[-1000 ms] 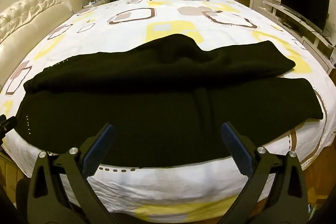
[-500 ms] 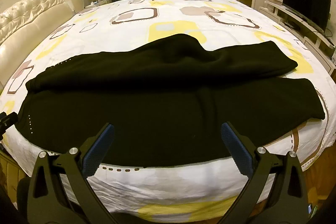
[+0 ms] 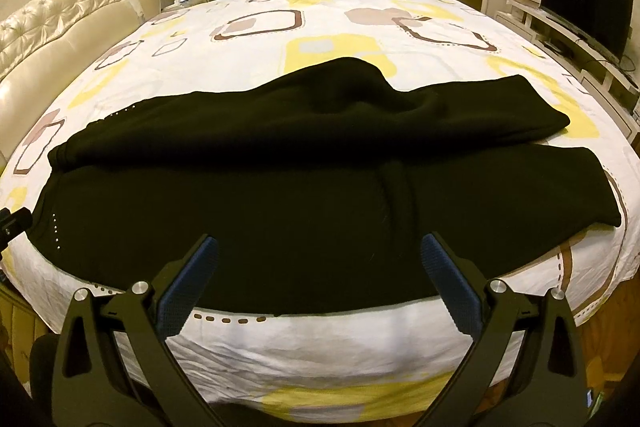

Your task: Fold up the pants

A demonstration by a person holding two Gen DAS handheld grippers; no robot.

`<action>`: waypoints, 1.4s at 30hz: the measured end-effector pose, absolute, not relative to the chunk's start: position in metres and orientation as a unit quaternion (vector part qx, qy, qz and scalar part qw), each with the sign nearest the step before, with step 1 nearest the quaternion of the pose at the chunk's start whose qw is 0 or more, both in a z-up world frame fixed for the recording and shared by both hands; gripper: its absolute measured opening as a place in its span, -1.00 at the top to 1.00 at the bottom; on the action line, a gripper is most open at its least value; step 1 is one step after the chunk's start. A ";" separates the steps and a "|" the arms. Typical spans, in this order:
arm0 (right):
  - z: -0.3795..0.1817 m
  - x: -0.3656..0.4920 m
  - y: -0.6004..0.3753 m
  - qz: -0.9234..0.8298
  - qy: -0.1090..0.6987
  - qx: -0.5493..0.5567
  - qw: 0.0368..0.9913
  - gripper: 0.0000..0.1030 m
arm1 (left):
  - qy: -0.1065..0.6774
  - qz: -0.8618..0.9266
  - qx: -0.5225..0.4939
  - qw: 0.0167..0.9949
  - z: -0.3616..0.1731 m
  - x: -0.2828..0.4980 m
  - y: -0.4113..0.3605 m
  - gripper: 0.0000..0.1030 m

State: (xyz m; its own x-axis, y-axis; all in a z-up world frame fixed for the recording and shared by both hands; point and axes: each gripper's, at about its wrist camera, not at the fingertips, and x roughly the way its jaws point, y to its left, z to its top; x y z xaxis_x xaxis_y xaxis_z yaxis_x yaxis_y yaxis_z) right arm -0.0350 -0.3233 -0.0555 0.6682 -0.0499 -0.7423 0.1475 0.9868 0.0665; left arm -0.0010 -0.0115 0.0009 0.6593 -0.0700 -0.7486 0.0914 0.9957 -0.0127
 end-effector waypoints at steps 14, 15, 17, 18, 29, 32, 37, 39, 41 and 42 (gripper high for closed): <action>-0.057 -0.035 -0.323 -0.053 0.405 0.060 0.911 -0.96 | 0.410 -0.042 0.012 0.911 0.003 -0.001 -0.010 -0.90; -0.057 -0.035 -0.323 -0.053 0.405 0.060 0.911 -0.96 | 0.410 -0.042 0.013 0.911 0.003 -0.001 -0.010 -0.90; -0.057 -0.035 -0.323 -0.053 0.406 0.060 0.910 -0.96 | 0.410 -0.043 0.013 0.911 0.003 -0.001 -0.010 -0.90; -0.057 -0.035 -0.322 -0.053 0.406 0.059 0.910 -0.96 | 0.410 -0.043 0.013 0.911 0.003 -0.001 -0.010 -0.90; -0.059 -0.035 -0.321 -0.052 0.407 0.058 0.910 -0.96 | 0.410 -0.042 0.012 0.911 0.003 -0.001 -0.010 -0.90; -0.059 -0.035 -0.321 -0.052 0.407 0.058 0.910 -0.96 | 0.411 -0.042 0.012 0.911 0.005 0.000 -0.009 -0.90; -0.060 -0.035 -0.320 -0.051 0.407 0.058 0.910 -0.96 | 0.410 -0.041 0.012 0.911 0.005 -0.001 -0.009 -0.90; -0.059 -0.035 -0.320 -0.051 0.407 0.059 0.910 -0.96 | 0.410 -0.041 0.012 0.911 0.005 0.000 -0.009 -0.90; -0.059 -0.035 -0.320 -0.051 0.408 0.059 0.910 -0.96 | 0.411 -0.041 0.011 0.911 0.005 0.000 -0.009 -0.90; -0.060 -0.035 -0.320 -0.051 0.408 0.059 0.910 -0.96 | 0.410 -0.040 0.012 0.911 0.004 0.000 -0.009 -0.90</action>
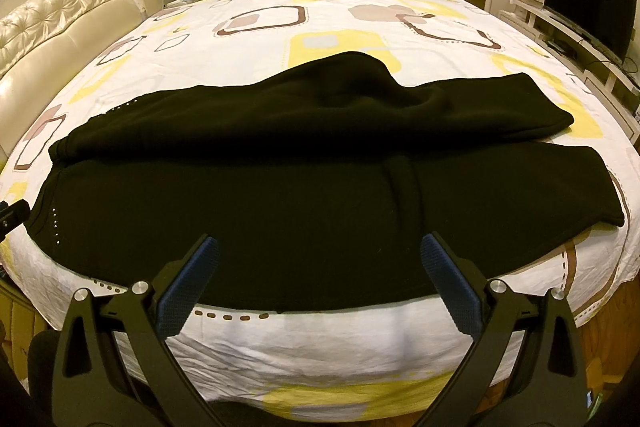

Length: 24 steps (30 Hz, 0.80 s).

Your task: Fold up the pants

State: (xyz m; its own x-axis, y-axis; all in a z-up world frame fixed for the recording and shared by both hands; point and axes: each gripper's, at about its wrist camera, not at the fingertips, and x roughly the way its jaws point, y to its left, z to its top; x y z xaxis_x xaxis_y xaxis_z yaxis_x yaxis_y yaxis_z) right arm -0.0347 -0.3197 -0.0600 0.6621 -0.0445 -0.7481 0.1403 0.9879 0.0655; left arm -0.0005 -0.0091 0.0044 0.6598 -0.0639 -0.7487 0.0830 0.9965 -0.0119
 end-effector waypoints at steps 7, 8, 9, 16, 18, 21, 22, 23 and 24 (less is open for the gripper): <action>-0.063 -0.033 -0.317 -0.046 0.411 0.060 0.908 -0.96 | 0.411 -0.041 0.012 0.911 0.004 -0.001 -0.010 -0.90; -0.064 -0.033 -0.318 -0.045 0.412 0.060 0.908 -0.96 | 0.411 -0.043 0.011 0.911 0.004 0.000 -0.010 -0.90; -0.064 -0.033 -0.318 -0.043 0.413 0.060 0.908 -0.96 | 0.411 -0.045 0.012 0.910 0.004 0.000 -0.010 -0.90; -0.062 -0.028 -0.317 0.005 0.421 0.070 0.904 -0.96 | 0.447 -0.098 -0.025 0.889 0.001 0.017 0.000 -0.90; -0.059 -0.023 -0.317 0.028 0.422 0.077 0.903 -0.96 | 0.473 -0.135 -0.047 0.869 0.001 0.033 0.012 -0.90; -0.050 -0.009 -0.318 0.071 0.417 0.083 0.902 -0.96 | 0.479 -0.142 -0.054 0.865 0.004 0.059 0.040 -0.90; -0.045 0.000 -0.320 0.089 0.413 0.080 0.903 -0.96 | 0.478 -0.137 -0.058 0.865 0.005 0.071 0.053 -0.90; -0.041 0.007 -0.321 0.100 0.411 0.078 0.903 -0.96 | 0.480 -0.137 -0.068 0.864 0.006 0.085 0.068 -0.90; -0.038 0.016 -0.322 0.113 0.410 0.076 0.902 -0.96 | 0.483 -0.140 -0.078 0.861 0.006 0.096 0.078 -0.90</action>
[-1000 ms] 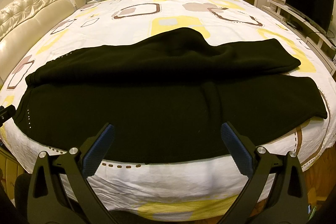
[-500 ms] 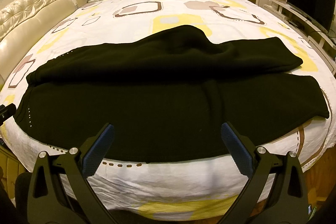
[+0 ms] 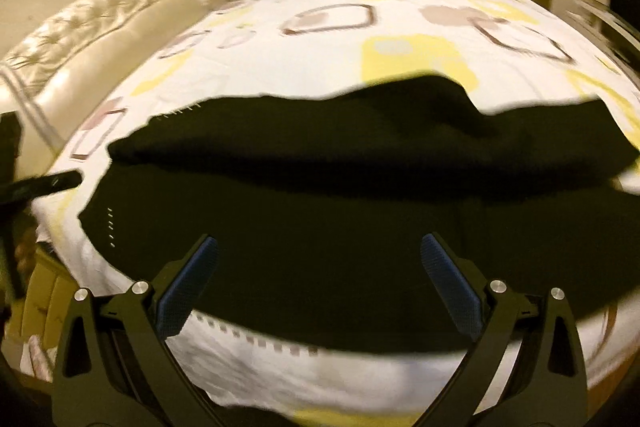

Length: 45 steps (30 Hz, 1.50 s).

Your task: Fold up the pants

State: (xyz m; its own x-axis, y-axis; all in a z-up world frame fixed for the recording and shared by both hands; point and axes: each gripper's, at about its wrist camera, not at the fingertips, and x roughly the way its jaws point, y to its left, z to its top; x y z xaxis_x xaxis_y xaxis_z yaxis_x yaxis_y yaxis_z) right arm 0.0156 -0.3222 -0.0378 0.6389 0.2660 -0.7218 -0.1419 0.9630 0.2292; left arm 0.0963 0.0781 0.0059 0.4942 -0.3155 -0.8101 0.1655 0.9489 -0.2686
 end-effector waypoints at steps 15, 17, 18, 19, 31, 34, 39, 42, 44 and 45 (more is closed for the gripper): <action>-0.052 0.226 -0.374 0.196 0.494 0.104 0.841 -0.96 | 0.563 -0.224 -0.158 0.780 -0.054 0.279 0.144 -0.90; -0.062 0.237 -0.375 0.201 0.508 0.110 0.831 -0.96 | 0.571 -0.225 -0.163 0.772 -0.062 0.288 0.142 -0.90; -0.066 0.241 -0.376 0.206 0.515 0.112 0.825 -0.96 | 0.574 -0.226 -0.159 0.771 -0.066 0.291 0.140 -0.90; -0.072 0.248 -0.375 0.214 0.523 0.113 0.817 -0.96 | 0.574 -0.229 -0.154 0.771 -0.068 0.293 0.140 -0.90; -0.098 0.260 -0.348 0.265 0.573 0.065 0.773 -0.59 | 0.579 -0.257 -0.114 0.765 -0.069 0.301 0.122 -0.78; -0.098 0.257 -0.340 0.273 0.582 0.036 0.766 0.01 | 0.581 -0.237 -0.087 0.774 -0.070 0.301 0.115 -0.33; -0.093 0.253 -0.328 0.274 0.581 0.005 0.766 0.85 | 0.585 -0.223 -0.096 0.774 -0.067 0.309 0.119 0.56; -0.067 0.257 -0.329 0.242 0.541 0.002 0.806 0.85 | 0.554 -0.210 -0.076 0.802 -0.047 0.311 0.115 0.65; -0.045 0.252 -0.331 0.225 0.495 -0.009 0.839 0.85 | 0.521 -0.210 -0.095 0.822 -0.024 0.311 0.120 0.69; -0.039 0.249 -0.331 0.220 0.482 -0.009 0.848 0.85 | 0.508 -0.213 -0.108 0.828 -0.016 0.310 0.124 0.70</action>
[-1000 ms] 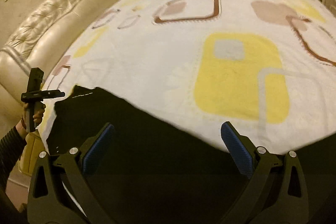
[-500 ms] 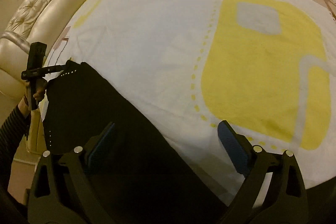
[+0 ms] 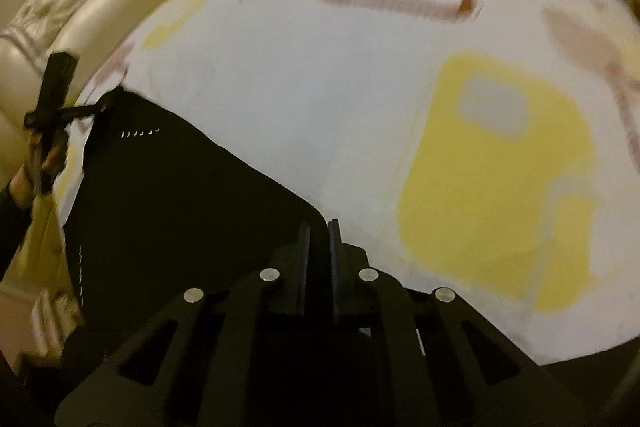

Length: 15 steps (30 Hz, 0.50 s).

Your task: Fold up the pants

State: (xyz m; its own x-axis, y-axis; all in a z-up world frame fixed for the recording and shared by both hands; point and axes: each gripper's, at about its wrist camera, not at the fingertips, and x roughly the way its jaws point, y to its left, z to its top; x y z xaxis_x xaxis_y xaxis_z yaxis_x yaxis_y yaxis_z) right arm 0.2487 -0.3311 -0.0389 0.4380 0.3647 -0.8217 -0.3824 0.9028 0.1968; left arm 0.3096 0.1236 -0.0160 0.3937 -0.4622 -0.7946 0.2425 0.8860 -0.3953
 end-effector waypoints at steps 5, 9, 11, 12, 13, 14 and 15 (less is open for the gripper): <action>-0.012 0.191 -0.319 0.196 0.403 -0.076 0.891 0.85 | 0.465 -0.230 -0.128 0.845 0.013 0.278 0.136 0.70; -0.016 0.135 -0.306 0.191 0.374 -0.113 0.900 0.85 | 0.456 -0.230 -0.132 0.850 0.013 0.234 0.148 0.71; -0.020 0.107 -0.300 0.192 0.363 -0.126 0.903 0.85 | 0.454 -0.227 -0.138 0.851 0.012 0.214 0.153 0.71; -0.023 0.098 -0.297 0.193 0.358 -0.129 0.904 0.85 | 0.452 -0.225 -0.140 0.852 0.011 0.203 0.156 0.71; -0.027 0.081 -0.293 0.193 0.351 -0.141 0.905 0.85 | 0.451 -0.224 -0.142 0.852 0.010 0.196 0.154 0.71; -0.030 0.068 -0.289 0.192 0.344 -0.155 0.906 0.85 | 0.451 -0.221 -0.143 0.853 0.009 0.183 0.157 0.71; -0.033 0.055 -0.286 0.191 0.339 -0.163 0.907 0.85 | 0.450 -0.220 -0.144 0.853 0.007 0.173 0.158 0.71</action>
